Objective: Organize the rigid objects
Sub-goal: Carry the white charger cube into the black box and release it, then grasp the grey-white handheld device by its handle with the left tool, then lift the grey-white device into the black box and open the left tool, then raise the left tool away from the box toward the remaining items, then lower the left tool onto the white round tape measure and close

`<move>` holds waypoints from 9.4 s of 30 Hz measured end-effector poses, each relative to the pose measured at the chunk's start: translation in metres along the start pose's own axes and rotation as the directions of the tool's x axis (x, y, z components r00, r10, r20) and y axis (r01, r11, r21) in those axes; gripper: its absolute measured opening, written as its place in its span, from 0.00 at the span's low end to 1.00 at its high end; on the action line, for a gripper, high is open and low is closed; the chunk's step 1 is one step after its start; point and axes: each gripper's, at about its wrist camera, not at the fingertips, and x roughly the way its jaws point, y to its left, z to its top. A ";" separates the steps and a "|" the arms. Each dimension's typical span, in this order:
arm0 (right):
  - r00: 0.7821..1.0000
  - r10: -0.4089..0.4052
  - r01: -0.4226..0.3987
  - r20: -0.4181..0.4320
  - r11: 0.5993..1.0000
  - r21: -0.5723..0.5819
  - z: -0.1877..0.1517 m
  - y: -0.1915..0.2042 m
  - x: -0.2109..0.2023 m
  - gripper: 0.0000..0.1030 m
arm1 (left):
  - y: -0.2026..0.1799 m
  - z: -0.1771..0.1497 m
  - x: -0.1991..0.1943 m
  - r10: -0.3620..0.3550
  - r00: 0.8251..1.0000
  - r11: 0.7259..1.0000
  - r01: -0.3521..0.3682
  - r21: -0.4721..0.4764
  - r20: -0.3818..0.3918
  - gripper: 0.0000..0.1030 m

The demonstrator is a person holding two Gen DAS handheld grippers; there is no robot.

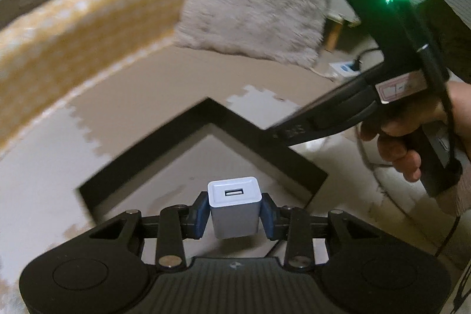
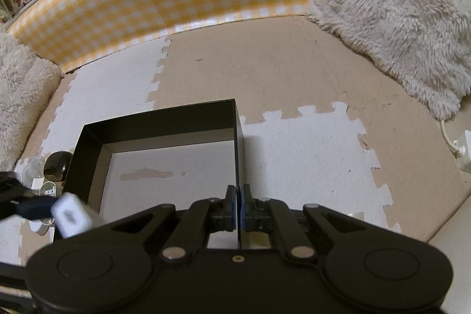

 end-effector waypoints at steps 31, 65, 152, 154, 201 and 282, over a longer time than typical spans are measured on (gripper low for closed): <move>0.999 0.052 -0.051 -0.011 0.997 0.051 0.002 -0.010 0.001 0.05 | -0.017 0.020 0.052 0.019 0.968 0.979 0.032 0.201 -0.248 0.36; 0.999 0.049 -0.048 -0.010 0.998 0.048 0.002 -0.010 0.002 0.05 | -0.011 -0.005 -0.007 -0.069 0.996 0.988 0.061 -0.143 -0.049 0.98; 1.000 0.005 -0.005 -0.021 1.000 -0.012 -0.001 0.001 0.004 0.04 | 0.083 -0.112 -0.072 0.209 0.977 0.630 -0.101 -0.770 0.044 0.20; 1.000 0.005 -0.005 -0.021 1.000 -0.012 -0.001 0.002 0.004 0.04 | 0.077 -0.104 -0.077 0.189 0.978 0.645 -0.055 -0.763 0.089 0.20; 0.999 0.020 -0.020 -0.027 1.000 0.006 -0.001 0.001 0.004 0.04 | 0.006 -0.042 -0.009 0.058 0.998 0.762 -0.050 -0.646 -0.009 0.85; 0.999 0.004 -0.005 -0.035 1.000 -0.025 -0.001 0.002 0.004 0.04 | 0.142 -0.157 -0.043 0.327 0.918 0.840 -0.391 -0.377 -0.224 0.52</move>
